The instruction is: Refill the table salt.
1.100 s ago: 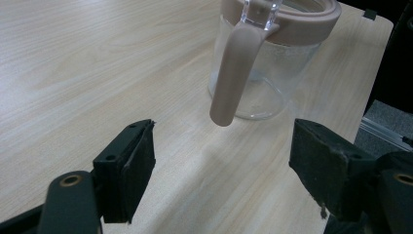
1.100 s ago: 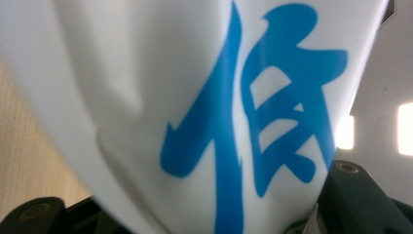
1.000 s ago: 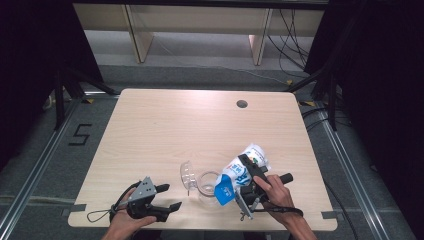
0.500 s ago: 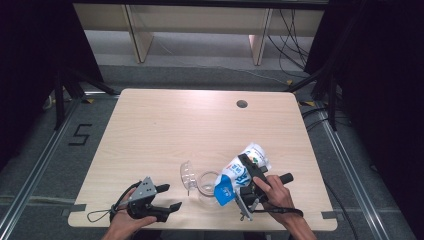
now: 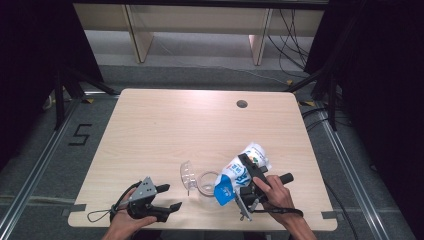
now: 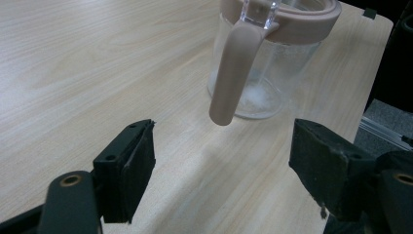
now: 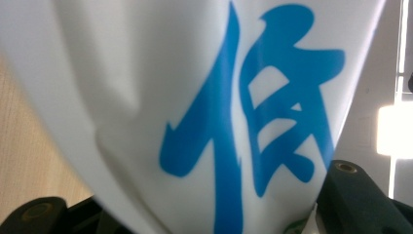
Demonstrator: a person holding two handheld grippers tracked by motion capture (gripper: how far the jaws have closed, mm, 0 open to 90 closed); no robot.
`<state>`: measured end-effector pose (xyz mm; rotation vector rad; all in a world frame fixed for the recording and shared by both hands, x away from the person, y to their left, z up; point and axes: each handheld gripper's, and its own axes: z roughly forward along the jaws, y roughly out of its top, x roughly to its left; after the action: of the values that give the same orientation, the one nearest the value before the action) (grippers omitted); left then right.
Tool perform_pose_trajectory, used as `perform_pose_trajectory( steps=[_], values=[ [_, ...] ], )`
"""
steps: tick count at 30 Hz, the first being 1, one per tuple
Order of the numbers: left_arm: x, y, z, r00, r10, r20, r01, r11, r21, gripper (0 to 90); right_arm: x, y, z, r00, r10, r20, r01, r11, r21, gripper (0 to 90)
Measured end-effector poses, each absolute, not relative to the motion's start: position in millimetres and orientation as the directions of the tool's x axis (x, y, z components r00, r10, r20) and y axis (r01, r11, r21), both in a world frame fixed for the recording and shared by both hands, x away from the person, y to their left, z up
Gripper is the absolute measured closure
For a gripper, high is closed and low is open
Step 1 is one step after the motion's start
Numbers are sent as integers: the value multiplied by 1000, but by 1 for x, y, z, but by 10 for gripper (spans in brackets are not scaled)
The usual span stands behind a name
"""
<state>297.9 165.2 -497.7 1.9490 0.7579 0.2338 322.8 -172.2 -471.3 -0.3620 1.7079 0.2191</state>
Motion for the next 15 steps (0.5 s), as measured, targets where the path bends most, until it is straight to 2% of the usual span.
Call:
perform_pose_trajectory(
  steps=[6,8,15],
  values=[
    [298,165,-498,786,599,-155,408,-313,858,243,322,-171,-469,-115,-148,-982,-363,927,-97,513],
    [298,165,-498,784,600,-158,409,-309,858,243,322,-172,-472,-136,-118,-984,-349,935,-64,513],
    [298,165,-498,785,599,-155,408,-313,858,243,322,-172,-473,-131,-109,-985,-351,935,-57,515]
  ],
)
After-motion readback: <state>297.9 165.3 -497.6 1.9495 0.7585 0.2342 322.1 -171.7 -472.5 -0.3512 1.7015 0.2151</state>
